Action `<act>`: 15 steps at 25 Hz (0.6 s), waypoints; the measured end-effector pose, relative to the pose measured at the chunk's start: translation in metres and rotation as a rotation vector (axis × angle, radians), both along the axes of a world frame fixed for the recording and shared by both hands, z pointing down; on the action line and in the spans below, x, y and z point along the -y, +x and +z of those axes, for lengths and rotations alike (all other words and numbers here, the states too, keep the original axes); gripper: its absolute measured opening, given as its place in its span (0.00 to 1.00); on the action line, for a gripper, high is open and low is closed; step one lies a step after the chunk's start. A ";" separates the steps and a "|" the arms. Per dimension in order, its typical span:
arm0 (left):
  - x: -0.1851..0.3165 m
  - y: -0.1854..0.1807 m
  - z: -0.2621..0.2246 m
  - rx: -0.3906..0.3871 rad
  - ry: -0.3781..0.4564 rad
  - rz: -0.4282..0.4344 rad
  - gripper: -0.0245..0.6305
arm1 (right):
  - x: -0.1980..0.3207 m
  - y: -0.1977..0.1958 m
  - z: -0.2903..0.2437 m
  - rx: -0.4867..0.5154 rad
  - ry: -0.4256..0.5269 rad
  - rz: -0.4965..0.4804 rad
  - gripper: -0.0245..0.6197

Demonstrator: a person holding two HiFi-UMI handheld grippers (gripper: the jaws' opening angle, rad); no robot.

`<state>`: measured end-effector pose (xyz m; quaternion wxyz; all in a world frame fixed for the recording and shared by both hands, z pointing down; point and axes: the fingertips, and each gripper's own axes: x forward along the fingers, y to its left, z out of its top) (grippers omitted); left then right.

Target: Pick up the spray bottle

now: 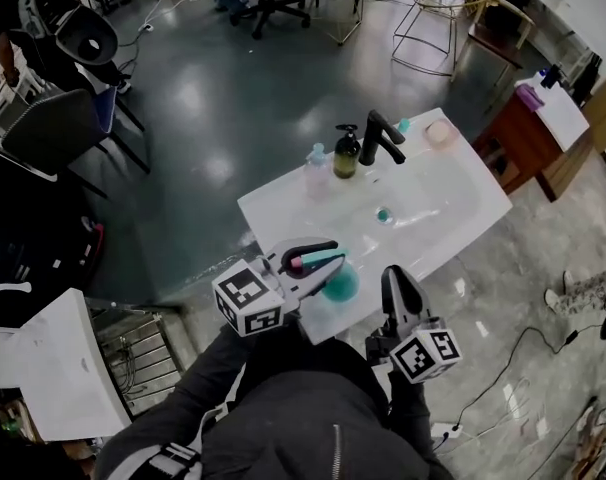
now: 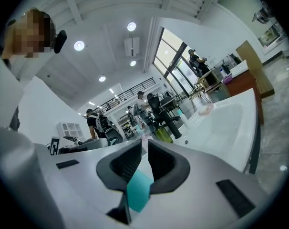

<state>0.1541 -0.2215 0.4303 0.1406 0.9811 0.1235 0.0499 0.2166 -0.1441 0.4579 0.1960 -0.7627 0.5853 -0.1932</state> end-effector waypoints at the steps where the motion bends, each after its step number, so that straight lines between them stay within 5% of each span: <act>1: -0.007 0.002 0.001 0.000 0.004 0.010 0.18 | -0.006 0.002 0.002 0.003 -0.005 0.011 0.06; 15: -0.047 -0.011 0.004 -0.030 -0.055 -0.004 0.18 | -0.033 0.003 0.022 -0.056 -0.110 0.025 0.05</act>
